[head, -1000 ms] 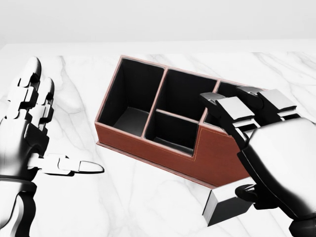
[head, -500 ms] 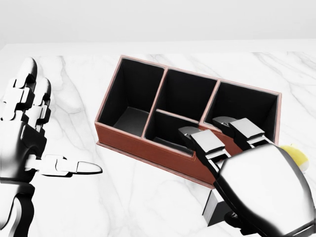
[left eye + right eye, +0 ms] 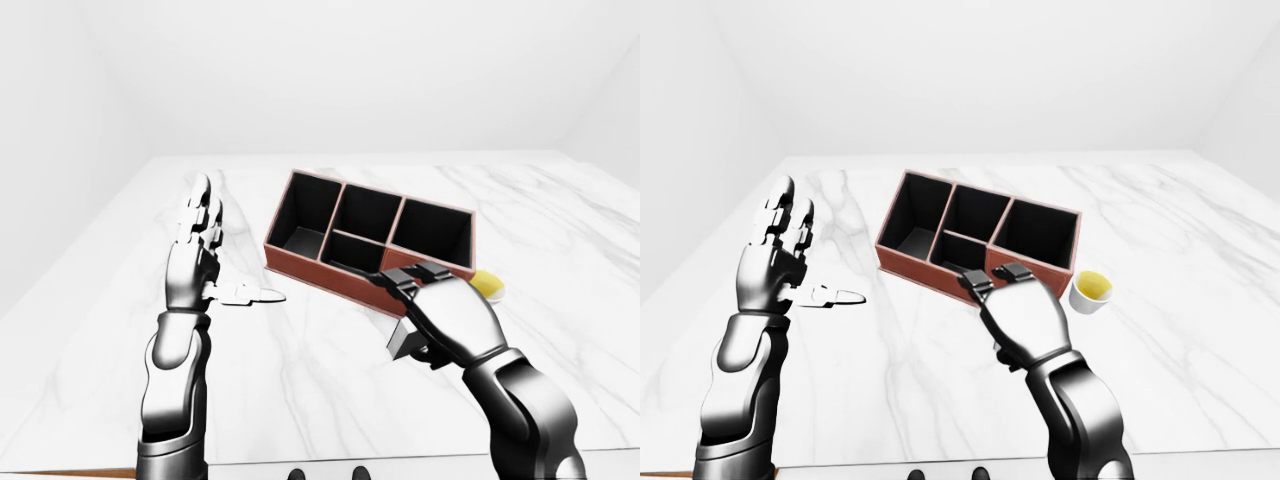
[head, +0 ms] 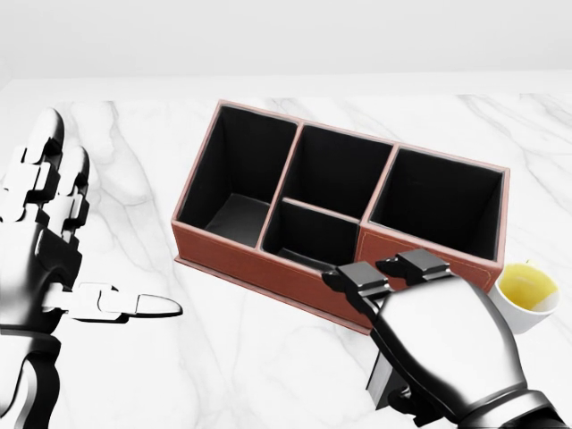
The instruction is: Pick up the book and place it in the right compartment of the caddy.
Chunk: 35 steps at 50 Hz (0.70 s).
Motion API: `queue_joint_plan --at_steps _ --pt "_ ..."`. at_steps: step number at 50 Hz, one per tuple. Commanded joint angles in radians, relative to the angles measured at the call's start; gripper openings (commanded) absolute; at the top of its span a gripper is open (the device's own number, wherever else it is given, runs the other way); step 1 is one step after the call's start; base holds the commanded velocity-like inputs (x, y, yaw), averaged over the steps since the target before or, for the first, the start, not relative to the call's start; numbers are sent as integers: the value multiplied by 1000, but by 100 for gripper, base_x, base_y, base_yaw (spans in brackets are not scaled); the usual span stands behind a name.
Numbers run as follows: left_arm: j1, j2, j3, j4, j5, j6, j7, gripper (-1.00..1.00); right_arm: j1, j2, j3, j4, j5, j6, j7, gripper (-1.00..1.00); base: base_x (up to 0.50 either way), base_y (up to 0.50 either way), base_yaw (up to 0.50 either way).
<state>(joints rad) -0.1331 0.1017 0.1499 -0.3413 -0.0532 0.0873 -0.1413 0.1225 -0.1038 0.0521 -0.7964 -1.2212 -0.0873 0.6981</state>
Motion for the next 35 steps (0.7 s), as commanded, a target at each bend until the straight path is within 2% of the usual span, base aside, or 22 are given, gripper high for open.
queue_joint_plan --at_steps 1,20,35 --pt "3 0 2 1 0 0 4 100 -10 3 -19 71 0 0 0 40 0 0 0" --pt "7 -1 2 10 4 0 8 100 -40 -20 -60 184 12 0 0 38 0 0 0" --pt "-20 4 2 83 4 0 13 100 -7 -24 -74 140 33 0 0 35 0 0 0"
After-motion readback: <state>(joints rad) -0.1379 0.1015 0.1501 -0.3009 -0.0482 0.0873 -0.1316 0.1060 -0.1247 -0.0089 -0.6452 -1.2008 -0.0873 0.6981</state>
